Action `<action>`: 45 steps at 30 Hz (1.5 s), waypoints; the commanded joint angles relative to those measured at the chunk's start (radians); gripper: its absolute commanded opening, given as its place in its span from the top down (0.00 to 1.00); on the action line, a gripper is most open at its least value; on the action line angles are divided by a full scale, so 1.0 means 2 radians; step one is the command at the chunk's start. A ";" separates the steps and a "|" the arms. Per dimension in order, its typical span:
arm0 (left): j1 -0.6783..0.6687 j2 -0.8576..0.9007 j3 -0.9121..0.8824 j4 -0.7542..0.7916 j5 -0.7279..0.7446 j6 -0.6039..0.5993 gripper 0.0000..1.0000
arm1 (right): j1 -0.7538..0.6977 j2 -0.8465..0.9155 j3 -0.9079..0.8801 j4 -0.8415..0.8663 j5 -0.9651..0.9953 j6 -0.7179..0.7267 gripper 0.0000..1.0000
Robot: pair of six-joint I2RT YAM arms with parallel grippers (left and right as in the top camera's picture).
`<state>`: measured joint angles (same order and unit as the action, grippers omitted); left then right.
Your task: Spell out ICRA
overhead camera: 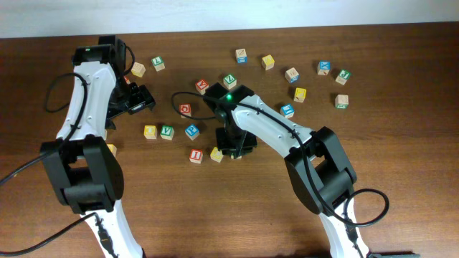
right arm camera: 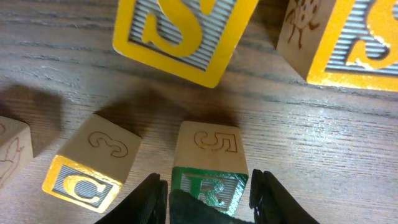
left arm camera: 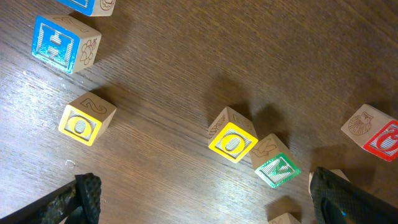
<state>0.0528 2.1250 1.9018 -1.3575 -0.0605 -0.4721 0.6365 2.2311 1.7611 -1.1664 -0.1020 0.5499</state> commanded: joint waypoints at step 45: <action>-0.001 0.004 -0.001 0.095 0.019 0.003 0.01 | -0.050 0.102 0.190 0.343 -0.026 -0.303 0.01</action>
<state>0.0471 2.1250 1.8942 -1.1667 -0.0296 -0.4541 0.5320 2.4248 2.1368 -0.4675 -0.1223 -0.0162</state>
